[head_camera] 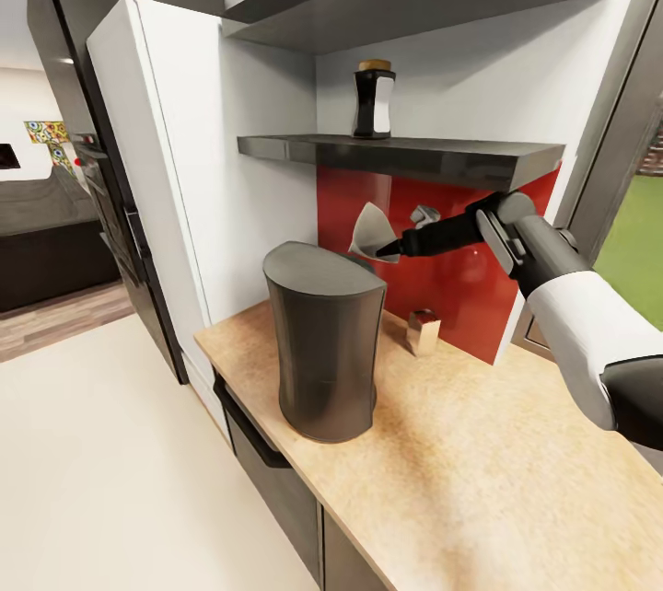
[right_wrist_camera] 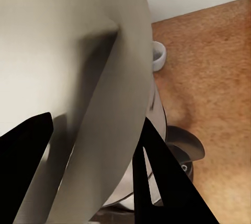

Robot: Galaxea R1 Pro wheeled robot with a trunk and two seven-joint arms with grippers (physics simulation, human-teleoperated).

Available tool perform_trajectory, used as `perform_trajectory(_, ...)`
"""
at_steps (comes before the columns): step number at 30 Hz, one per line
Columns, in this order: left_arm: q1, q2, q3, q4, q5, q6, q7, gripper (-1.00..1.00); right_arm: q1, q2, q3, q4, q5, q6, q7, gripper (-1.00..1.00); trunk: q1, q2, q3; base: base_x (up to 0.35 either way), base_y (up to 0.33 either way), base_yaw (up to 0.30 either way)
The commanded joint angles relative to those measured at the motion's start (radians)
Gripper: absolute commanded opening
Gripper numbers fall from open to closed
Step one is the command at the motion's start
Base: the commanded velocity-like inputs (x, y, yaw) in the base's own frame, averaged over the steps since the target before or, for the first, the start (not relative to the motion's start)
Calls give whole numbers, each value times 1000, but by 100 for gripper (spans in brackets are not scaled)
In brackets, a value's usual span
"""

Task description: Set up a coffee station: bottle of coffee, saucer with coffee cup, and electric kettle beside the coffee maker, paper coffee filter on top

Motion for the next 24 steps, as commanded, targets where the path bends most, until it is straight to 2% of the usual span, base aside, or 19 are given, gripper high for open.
perform_trajectory(1, 0, 0, -1, -2, 8, -1, 0, 100, -7, -1, 5, -14, -3, 5, -4, -100, 0, -3, -2, 0, 0, 1)
perform_trajectory(24, 0, 0, -1, -2, 8, -1, 0, 100, -7, -1, 6, -12, -2, 6, -4, -100, 0, -3, -2, -16, -12, 1)
